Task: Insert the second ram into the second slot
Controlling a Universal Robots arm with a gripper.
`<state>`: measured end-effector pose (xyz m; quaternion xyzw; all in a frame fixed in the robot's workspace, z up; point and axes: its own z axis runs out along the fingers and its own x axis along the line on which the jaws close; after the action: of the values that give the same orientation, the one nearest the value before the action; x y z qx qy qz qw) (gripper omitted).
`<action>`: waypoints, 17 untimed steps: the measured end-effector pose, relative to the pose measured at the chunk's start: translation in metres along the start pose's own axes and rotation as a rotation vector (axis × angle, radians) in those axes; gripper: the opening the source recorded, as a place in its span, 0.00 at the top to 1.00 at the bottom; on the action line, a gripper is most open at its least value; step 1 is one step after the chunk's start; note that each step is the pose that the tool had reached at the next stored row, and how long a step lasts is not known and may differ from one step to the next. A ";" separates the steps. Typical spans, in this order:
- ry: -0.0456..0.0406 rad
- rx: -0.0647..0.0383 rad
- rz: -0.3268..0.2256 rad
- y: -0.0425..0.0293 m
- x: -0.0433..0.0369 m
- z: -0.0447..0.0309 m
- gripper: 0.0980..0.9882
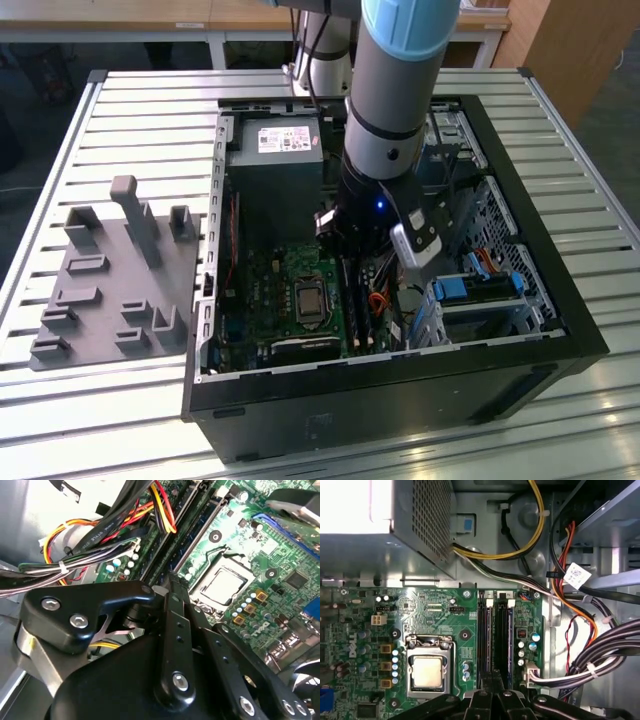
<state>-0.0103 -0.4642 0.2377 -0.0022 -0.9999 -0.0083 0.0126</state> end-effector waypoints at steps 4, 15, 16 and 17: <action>0.0000 0.000 0.000 0.0001 0.0009 -0.0050 1.00; 0.0001 -0.015 0.000 0.0002 0.0036 -0.0193 1.00; 0.0000 -0.016 0.000 0.0002 0.0036 -0.0194 1.00; 0.0001 -0.016 0.000 0.0002 0.0036 -0.0194 1.00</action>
<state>-0.0134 -0.4643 0.2572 -0.0021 -0.9998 -0.0162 0.0126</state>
